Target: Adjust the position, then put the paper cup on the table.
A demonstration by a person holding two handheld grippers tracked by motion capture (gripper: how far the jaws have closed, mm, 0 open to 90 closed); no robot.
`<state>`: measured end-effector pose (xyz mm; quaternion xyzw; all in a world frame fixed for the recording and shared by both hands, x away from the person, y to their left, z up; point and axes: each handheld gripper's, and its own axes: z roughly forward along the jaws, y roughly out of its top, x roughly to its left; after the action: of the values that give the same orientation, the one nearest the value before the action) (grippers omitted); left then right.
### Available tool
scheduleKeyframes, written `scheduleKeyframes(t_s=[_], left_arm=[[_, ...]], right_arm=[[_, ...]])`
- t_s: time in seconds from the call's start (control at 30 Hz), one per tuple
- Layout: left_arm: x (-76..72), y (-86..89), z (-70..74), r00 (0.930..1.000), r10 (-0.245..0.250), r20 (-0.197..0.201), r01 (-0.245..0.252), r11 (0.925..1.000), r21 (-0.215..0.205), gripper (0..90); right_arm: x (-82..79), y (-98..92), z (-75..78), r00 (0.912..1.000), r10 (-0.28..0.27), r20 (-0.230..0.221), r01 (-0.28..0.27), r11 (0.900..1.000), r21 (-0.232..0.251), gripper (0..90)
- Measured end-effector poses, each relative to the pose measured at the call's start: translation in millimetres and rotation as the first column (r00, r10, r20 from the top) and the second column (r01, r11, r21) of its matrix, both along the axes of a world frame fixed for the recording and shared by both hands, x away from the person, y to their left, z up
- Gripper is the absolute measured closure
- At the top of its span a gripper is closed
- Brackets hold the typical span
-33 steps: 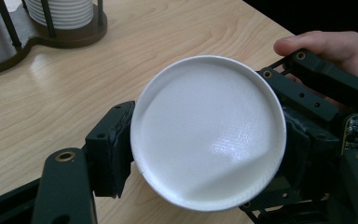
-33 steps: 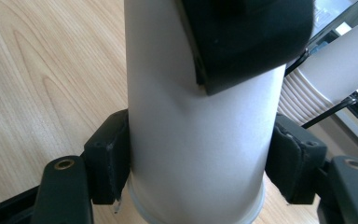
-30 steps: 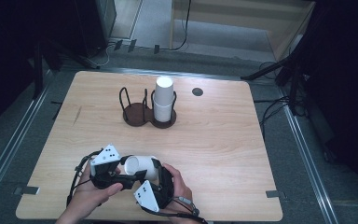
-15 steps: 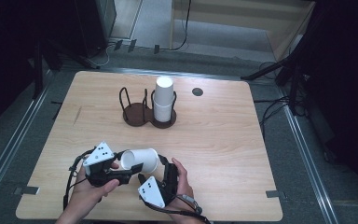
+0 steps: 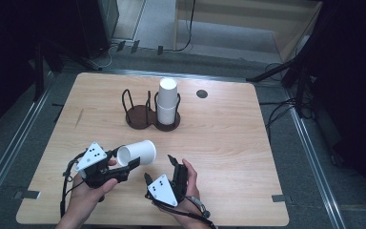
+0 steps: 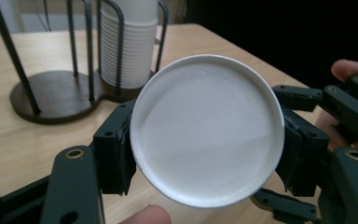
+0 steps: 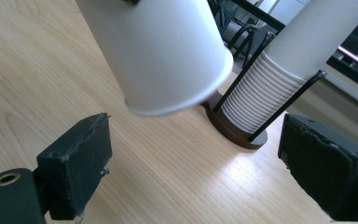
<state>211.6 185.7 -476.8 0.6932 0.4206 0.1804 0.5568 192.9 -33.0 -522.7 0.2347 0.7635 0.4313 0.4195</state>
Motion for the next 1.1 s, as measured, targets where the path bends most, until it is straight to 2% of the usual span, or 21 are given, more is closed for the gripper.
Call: scheduleKeyframes(t_s=[0.07, 0.13, 0.27, 0.33, 0.37, 0.4, 0.43, 0.47, 0.53, 0.57, 0.67, 0.77, 0.87, 1.0, 1.07, 1.1], left_arm=[[-0.1, 3.1, -1.0, 0.9995, 0.02, 0.023, -0.018, 0.9988, -0.046, 33.2], [0.2, 4.4, -1.0, 0.9993, 0.023, 0.028, -0.021, 0.9983, -0.055, 33.3], [-0.1, 7.5, -2.4, 0.9937, 0.062, 0.094, -0.052, 0.9936, -0.1, 33.3], [-0.1, 7.6, -2.9, 0.9923, 0.066, 0.105, -0.055, 0.9932, -0.103, 33.4], [-0.3, 7.5, -5.2, 0.9874, 0.071, 0.142, -0.055, 0.9916, -0.117, 33.4], [-0.3, 7.5, -5.2, 0.9874, 0.071, 0.142, -0.055, 0.9916, -0.117, 33.4], [-0.7, 7.2, -6.3, 0.9838, 0.075, 0.163, -0.055, 0.9906, -0.126, 33.4], [-0.7, 7.1, -7.5, 0.9793, 0.082, 0.185, -0.057, 0.9895, -0.133, 33.5], [-0.7, 7.1, -8.0, 0.9774, 0.083, 0.195, -0.057, 0.989, -0.137, 33.6], [-0.7, 6.9, -8.7, 0.9735, 0.087, 0.212, -0.058, 0.9881, -0.142, 33.6], [-0.6, 6.8, -9.4, 0.9711, 0.092, 0.22, -0.061, 0.9875, -0.145, 33.6], [-0.1, 7.2, -12.6, 0.9613, 0.102, 0.256, -0.063, 0.9859, -0.155, 33.6], [0.4, 7.3, -14.1, 0.9598, 0.105, 0.26, -0.065, 0.9852, -0.159, 33.6], [1.1, 6.8, -16.0, 0.9585, 0.106, 0.265, -0.066, 0.9859, -0.154, 33.6], [1.7, 6.2, -17.4, 0.9584, 0.105, 0.265, -0.066, 0.9861, -0.153, 33.6], [1.8, 6.0, -17.8, 0.9589, 0.102, 0.265, -0.064, 0.9866, -0.15, 33.7]], right_arm=[[1.1, -2.0, 1.9, 0.9998, -0.006, -0.018, 0.007, 1.0, 0.028, 8.7], [1.6, -2.8, 2.7, 0.9996, -0.011, -0.025, 0.012, 0.999, 0.039, 8.4], [5.3, -8.8, 6.7, 0.9973, -0.021, -0.07, 0.028, 0.995, 0.092, 6.6], [5.8, -9.5, 7.1, 0.9969, -0.024, -0.075, 0.032, 0.995, 0.098, 6.3], [7.6, -11.6, 8.3, 0.9953, -0.029, -0.092, 0.04, 0.992, 0.12, 5.4], [8.5, -12.3, 8.8, 0.9952, -0.03, -0.093, 0.042, 0.991, 0.127, 5.3], [8.5, -12.3, 8.8, 0.9952, -0.03, -0.093, 0.042, 0.991, 0.127, 5.3], [9.9, -13.5, 9.8, 0.9933, -0.05, -0.105, 0.065, 0.987, 0.148, 5.1], [10.1, -13.8, 10.0, 0.9923, -0.059, -0.109, 0.075, 0.985, 0.154, 5.1], [11.1, -15.3, 10.9, 0.9916, -0.062, -0.114, 0.08, 0.983, 0.167, 5.1], [11.3, -16.1, 11.8, 0.99, -0.06, -0.128, 0.083, 0.979, 0.186, 5.1], [12.7, -17.8, 14.0, 0.9871, -0.056, -0.15, 0.088, 0.973, 0.215, 5.2], [12.3, -18.4, 15.4, 0.9869, -0.048, -0.154, 0.083, 0.97, 0.23, 5.8], [13.1, -19.5, 17.9, 0.984, -0.027, -0.176, 0.075, 0.959, 0.272, 6.9], [14.9, -21.9, 21.9, 0.9787, -0.008, -0.205, 0.079, 0.938, 0.338, 8.9], [15.1, -22.6, 22.8, 0.9767, -0.002, -0.214, 0.081, 0.931, 0.357, 10.2]])
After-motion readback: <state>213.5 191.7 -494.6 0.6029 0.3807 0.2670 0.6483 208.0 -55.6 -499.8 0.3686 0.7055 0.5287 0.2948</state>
